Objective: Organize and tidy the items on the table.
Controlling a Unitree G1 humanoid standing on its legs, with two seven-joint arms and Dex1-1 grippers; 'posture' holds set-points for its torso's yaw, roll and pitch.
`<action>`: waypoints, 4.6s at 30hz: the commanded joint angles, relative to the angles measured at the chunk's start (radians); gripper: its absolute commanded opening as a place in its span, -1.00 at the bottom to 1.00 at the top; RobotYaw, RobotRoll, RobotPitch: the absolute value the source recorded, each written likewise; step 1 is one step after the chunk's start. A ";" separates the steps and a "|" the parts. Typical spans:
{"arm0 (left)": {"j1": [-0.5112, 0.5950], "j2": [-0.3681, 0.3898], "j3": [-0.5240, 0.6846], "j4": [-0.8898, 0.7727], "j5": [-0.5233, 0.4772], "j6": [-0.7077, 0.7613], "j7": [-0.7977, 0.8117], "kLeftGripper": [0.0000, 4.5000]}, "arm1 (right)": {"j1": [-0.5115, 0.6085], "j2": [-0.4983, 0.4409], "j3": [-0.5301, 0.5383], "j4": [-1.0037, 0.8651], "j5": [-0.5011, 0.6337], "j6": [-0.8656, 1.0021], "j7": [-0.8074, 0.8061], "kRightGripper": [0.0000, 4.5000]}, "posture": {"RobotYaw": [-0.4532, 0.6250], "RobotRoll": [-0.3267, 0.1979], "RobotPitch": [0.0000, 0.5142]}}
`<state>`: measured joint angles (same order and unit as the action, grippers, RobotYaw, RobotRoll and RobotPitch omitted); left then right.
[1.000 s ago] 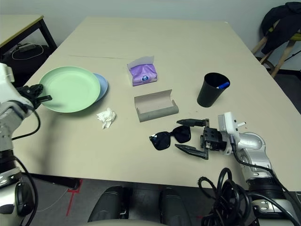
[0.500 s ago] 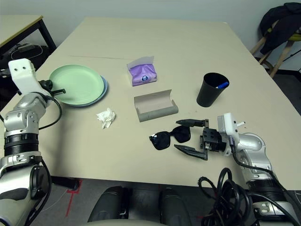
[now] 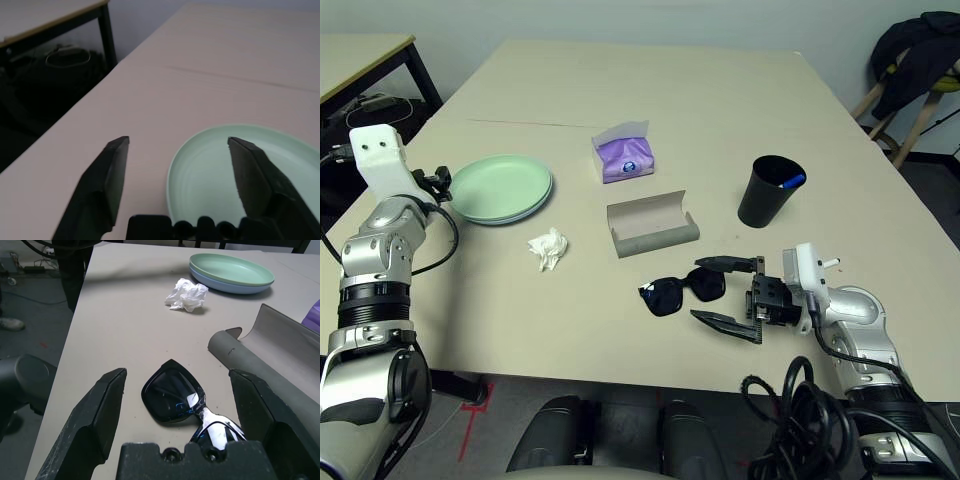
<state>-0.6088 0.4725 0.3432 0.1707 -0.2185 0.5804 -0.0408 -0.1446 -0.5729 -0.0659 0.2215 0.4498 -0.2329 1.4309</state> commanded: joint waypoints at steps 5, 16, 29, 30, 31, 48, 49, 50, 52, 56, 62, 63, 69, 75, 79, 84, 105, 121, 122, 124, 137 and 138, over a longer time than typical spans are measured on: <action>0.157 0.045 0.041 -0.361 -0.266 0.282 -0.226 0.98 | -0.004 -0.018 0.002 -0.007 0.007 0.012 0.006 1.00 | 0.03 0.25 -0.68; 0.382 0.132 -0.071 -0.646 -0.469 0.511 -0.410 0.98 | -0.031 -0.021 0.007 0.007 0.002 0.019 0.010 1.00 | 0.05 0.25 -0.71; 0.460 0.150 -0.376 -0.531 -0.229 0.292 -0.430 0.98 | -0.032 -0.025 0.010 -0.009 0.001 0.024 -0.002 1.00 | 0.02 0.25 -0.74; 0.454 0.147 -0.392 -0.509 -0.205 0.272 -0.428 0.98 | -0.032 -0.025 0.010 -0.010 0.001 0.025 -0.003 1.00 | 0.02 0.25 -0.74; 0.441 0.134 -0.402 -0.484 -0.189 0.256 -0.423 0.98 | -0.032 -0.025 0.009 -0.012 0.001 0.025 -0.005 1.00 | 0.02 0.25 -0.74; 0.375 0.042 -0.359 -0.390 -0.107 0.179 -0.395 -0.29 | -0.018 -0.032 0.005 0.007 -0.011 -0.010 -0.011 1.00 | 0.00 0.25 -0.73; 0.375 0.042 -0.350 -0.397 -0.113 0.184 -0.397 -0.47 | -0.020 -0.031 0.007 0.006 -0.012 -0.009 -0.013 1.00 | 0.00 0.25 -0.73; 0.375 0.045 -0.340 -0.406 -0.120 0.190 -0.401 -0.64 | -0.022 -0.030 0.009 0.004 -0.013 -0.008 -0.015 1.00 | 0.00 0.25 -0.73; 0.374 0.054 -0.311 -0.444 -0.156 0.223 -0.419 -0.99 | -0.024 -0.029 0.012 -0.002 -0.014 -0.004 -0.020 1.00 | 0.00 0.25 -0.73; 0.364 0.070 -0.232 -0.532 -0.279 0.329 -0.466 -1.00 | -0.024 -0.031 0.012 0.000 -0.014 -0.006 -0.019 1.00 | 0.01 0.25 -0.72; 0.238 0.035 -0.117 -0.513 -0.357 0.390 -0.408 -1.00 | -0.028 -0.022 0.011 0.015 -0.016 -0.010 -0.024 1.00 | 0.01 0.25 -0.72; 0.210 0.024 -0.108 -0.481 -0.334 0.376 -0.373 -1.00 | -0.028 -0.020 0.011 0.016 -0.014 -0.009 -0.025 1.00 | 0.01 0.25 -0.72; 0.124 0.001 -0.169 -0.235 -0.135 0.202 -0.241 -1.00 | -0.025 -0.012 0.007 0.028 -0.011 -0.019 -0.026 1.00 | 0.01 0.25 -0.72; 0.067 -0.012 -0.255 0.030 0.030 0.014 -0.192 -1.00 | -0.014 -0.011 -0.001 0.038 -0.007 -0.033 -0.028 1.00 | -0.03 0.25 -0.76; 0.019 -0.017 -0.279 0.212 0.103 -0.095 -0.176 -0.78 | -0.004 -0.013 -0.004 0.036 -0.003 -0.041 -0.028 1.00 | -0.05 0.25 -0.75; -0.006 -0.020 -0.270 0.298 0.138 -0.158 -0.171 -0.02 | 0.004 -0.013 -0.005 0.016 0.000 -0.036 -0.040 1.00 | -0.07 0.25 -0.74; 0.214 -0.025 -0.138 -0.138 0.040 -0.050 -0.213 0.99 | 0.076 0.001 -0.029 -0.133 0.019 0.035 -0.209 1.00 | -0.08 0.25 -0.72; 0.543 0.064 0.025 -0.574 -0.275 0.052 -0.452 0.99 | 0.041 0.032 -0.023 0.046 -0.033 -0.071 -0.200 1.00 | 0.04 0.25 -0.73; 0.556 0.070 0.019 -0.590 -0.283 0.044 -0.469 0.99 | 0.035 0.034 -0.024 0.061 -0.036 -0.081 -0.197 1.00 | 0.04 0.25 -0.73; 0.576 0.080 0.003 -0.609 -0.279 0.016 -0.497 0.99 | 0.022 0.037 -0.027 0.086 -0.041 -0.101 -0.195 1.00 | 0.04 0.25 -0.73; 0.635 0.196 -0.087 -0.588 -0.246 -0.147 -0.715 0.99 | -0.027 0.020 -0.040 0.114 -0.042 -0.125 -0.203 1.00 | 0.02 0.25 -0.70; 0.641 0.201 -0.093 -0.590 -0.243 -0.158 -0.729 0.99 | -0.031 0.018 -0.042 0.111 -0.041 -0.122 -0.207 1.00 | 0.02 0.25 -0.70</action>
<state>0.0140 0.6596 0.2735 -0.4182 -0.4709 0.4463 -0.7392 -0.1727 -0.5427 -0.0927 0.3405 0.4086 -0.3529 1.2310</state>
